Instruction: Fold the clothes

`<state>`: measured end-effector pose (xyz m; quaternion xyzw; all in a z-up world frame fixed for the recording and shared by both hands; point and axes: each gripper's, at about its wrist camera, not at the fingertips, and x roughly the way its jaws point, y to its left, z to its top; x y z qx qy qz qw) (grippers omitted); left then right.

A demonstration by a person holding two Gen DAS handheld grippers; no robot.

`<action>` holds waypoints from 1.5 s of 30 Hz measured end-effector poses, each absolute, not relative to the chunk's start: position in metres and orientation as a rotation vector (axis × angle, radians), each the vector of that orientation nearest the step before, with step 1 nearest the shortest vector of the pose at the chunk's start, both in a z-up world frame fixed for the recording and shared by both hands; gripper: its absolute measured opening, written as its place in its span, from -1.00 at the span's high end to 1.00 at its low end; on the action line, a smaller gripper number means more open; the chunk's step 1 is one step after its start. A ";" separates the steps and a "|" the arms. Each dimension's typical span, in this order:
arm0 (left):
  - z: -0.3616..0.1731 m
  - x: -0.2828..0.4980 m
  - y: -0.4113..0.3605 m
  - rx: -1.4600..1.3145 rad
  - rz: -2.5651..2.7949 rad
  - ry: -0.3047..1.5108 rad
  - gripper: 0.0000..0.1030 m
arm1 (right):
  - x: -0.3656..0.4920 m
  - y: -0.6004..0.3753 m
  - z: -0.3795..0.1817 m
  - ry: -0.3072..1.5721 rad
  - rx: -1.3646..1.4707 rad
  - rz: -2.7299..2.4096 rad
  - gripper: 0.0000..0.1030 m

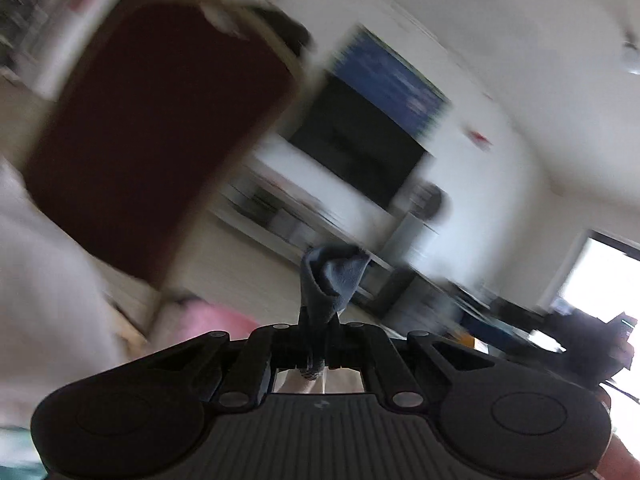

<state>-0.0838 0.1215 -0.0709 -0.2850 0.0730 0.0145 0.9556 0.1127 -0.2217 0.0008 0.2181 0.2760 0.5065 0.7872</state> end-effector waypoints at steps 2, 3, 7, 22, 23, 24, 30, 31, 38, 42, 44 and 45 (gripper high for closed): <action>-0.045 -0.108 0.130 -0.539 0.141 0.108 0.96 | 0.099 -0.243 0.023 0.536 0.462 1.017 0.07; -0.034 -0.115 0.134 -0.514 0.181 0.099 0.96 | 0.092 -0.253 0.031 0.514 0.469 0.988 0.07; -0.019 -0.123 0.147 -0.408 0.253 0.122 0.96 | 0.079 -0.266 0.037 0.514 0.548 0.976 0.07; -0.082 -0.107 0.213 -0.381 0.716 0.397 0.46 | 0.085 -0.257 -0.015 0.741 0.603 0.865 -0.09; -0.074 -0.110 0.203 -0.342 0.728 0.392 0.44 | 0.081 -0.271 -0.014 0.733 0.598 0.849 -0.13; -0.066 -0.113 0.191 -0.304 0.736 0.389 0.40 | 0.078 -0.285 -0.014 0.731 0.593 0.830 -0.15; -0.079 -0.096 0.078 -0.182 0.382 0.581 0.22 | 0.051 -0.365 -0.046 0.811 0.563 0.662 -0.30; -0.092 -0.088 0.055 -0.162 0.321 0.632 0.22 | 0.049 -0.374 -0.057 0.837 0.558 0.630 -0.30; -0.200 -0.015 -0.072 -0.035 0.120 0.939 0.64 | 0.057 -0.398 -0.169 1.057 0.419 0.388 0.70; -0.259 0.016 -0.130 0.027 0.070 1.082 0.66 | 0.068 -0.391 -0.226 1.179 0.350 0.342 0.69; -0.257 0.010 -0.137 0.139 0.044 1.107 0.66 | 0.067 -0.387 -0.242 1.240 0.286 0.341 0.73; -0.256 0.007 -0.140 0.191 0.031 1.123 0.66 | 0.064 -0.386 -0.243 1.252 0.250 0.354 0.72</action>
